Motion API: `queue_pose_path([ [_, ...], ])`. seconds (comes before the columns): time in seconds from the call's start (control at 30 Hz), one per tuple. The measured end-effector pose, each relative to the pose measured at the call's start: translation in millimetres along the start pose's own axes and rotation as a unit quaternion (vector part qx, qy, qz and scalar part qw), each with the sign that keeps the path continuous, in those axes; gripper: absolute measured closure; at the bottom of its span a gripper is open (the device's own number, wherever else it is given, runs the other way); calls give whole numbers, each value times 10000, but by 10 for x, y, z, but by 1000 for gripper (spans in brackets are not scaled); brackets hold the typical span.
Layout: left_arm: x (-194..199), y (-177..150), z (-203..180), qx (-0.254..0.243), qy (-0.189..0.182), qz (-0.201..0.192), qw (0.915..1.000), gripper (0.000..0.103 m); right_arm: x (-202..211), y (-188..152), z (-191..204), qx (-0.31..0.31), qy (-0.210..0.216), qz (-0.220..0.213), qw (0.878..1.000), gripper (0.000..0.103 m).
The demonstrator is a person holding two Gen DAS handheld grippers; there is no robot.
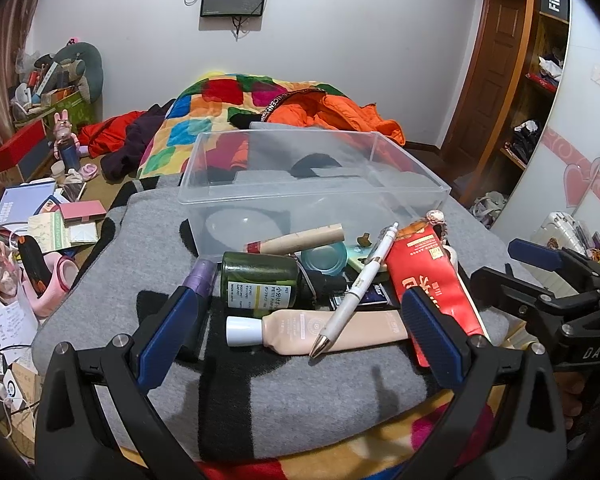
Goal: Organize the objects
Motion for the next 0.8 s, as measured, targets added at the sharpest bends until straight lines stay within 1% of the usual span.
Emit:
queue_pose_path([
  [0.63,-6,-4,-14,32,-35,3,10000,0,-11,-25,-9,-21,0,40,10000,0],
  [0.8,-40,-33,-24,36,-108,54,9999,0,-35,-75,9,-31,2,105,9999,0],
])
Point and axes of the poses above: each gripper's, at about its wrist camera, not at the fingertips, and x roughly against the way its jaws point, z to its left, y to its top, the point moved 10 cm from there along -x, roughly the way its jaws point, and after that the axes turned 5 degrees about -x, right-handed, at the moved point
